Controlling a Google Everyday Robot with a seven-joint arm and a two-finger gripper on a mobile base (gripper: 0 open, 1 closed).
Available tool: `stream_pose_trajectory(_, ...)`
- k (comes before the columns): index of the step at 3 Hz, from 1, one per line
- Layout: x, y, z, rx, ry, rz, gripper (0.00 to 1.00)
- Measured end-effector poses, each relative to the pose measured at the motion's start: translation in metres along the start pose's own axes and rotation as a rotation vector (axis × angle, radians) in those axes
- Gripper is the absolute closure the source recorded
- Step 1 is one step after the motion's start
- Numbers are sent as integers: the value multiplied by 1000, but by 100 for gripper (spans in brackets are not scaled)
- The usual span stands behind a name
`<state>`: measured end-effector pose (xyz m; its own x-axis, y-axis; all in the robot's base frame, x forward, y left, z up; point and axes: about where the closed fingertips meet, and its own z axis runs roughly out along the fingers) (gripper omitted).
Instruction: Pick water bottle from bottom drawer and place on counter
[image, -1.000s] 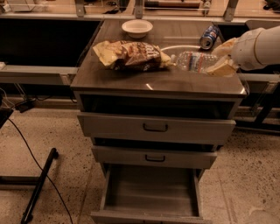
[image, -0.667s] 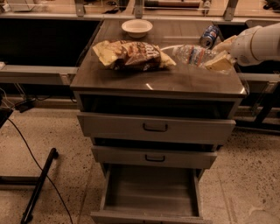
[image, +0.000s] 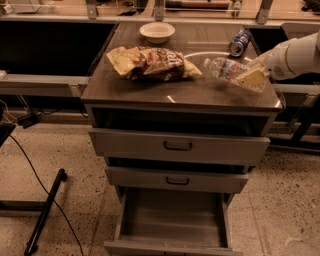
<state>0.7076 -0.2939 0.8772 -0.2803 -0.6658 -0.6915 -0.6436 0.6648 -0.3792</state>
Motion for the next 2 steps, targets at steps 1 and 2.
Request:
stream_pose_trajectory(1, 1, 0, 0, -1, 3, 5, 36)
stream_pose_trajectory(2, 1, 0, 0, -1, 3, 5, 13)
